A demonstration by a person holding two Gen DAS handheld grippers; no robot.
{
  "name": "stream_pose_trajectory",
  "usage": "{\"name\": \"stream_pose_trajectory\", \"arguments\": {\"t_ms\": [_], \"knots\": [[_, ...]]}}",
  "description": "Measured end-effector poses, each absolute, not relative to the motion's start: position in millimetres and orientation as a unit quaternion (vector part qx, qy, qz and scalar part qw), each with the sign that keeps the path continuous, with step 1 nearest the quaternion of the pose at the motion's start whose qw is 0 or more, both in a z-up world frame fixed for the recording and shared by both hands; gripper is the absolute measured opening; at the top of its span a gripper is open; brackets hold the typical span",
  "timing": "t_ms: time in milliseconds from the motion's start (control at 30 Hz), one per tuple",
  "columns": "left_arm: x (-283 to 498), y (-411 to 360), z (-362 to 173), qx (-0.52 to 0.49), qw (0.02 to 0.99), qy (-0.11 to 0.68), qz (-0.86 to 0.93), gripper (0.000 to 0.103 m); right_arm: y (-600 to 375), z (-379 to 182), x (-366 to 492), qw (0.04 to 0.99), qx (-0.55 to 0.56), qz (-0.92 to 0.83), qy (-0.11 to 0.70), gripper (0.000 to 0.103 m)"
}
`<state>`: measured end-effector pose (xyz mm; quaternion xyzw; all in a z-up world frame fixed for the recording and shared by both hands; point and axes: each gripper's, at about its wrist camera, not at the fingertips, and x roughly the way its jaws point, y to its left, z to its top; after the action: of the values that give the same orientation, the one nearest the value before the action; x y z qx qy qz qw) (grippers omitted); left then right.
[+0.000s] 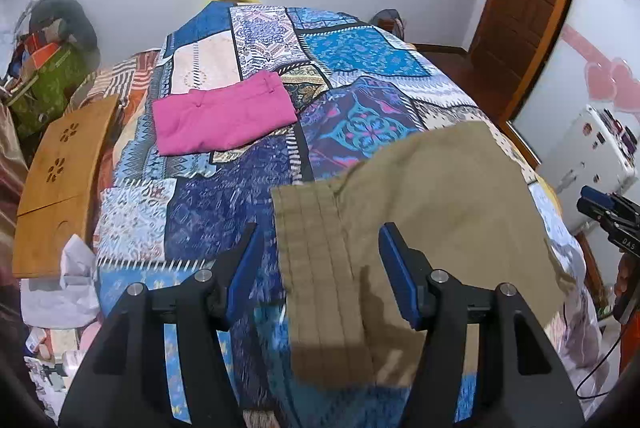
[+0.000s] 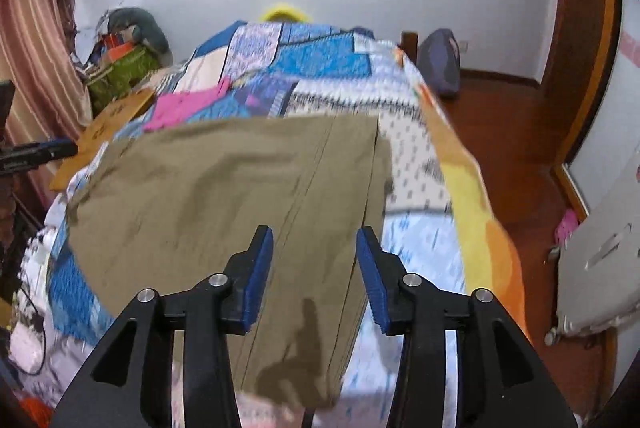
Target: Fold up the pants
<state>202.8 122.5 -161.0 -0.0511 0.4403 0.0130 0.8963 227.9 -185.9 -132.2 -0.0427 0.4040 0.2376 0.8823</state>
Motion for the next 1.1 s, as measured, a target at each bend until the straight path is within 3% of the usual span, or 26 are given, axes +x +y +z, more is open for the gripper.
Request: {"name": "stream_pose_trajectory", "arguments": {"t_ms": [200,833,867,900,1000,1100], "knots": [[244,144,-180,-0.104,0.885,0.453,0.012,0.06,-180,-138,270,0.888,-0.05,0.23,0.396,0.044],[292,154,-238,-0.118,0.863,0.491,0.025,0.066,-158,-218,418,0.845,-0.036,0.246,0.474,0.045],[292,155,-238,-0.117,0.864,0.49,0.03,0.066,-156,-220,420,0.844,-0.036,0.248,0.474,0.042],[292,156,-238,-0.117,0.864,0.489,0.033,0.066,-153,-222,421,0.842,-0.039,0.253,0.475,0.031],[293,160,-242,-0.127,0.862,0.49,0.039,0.066,-144,-229,422,0.841,-0.069,0.248,0.475,0.009],[295,166,-246,-0.141,0.858,0.491,0.047,0.066,-139,-234,420,0.845,-0.098,0.243,0.466,0.007]]}}
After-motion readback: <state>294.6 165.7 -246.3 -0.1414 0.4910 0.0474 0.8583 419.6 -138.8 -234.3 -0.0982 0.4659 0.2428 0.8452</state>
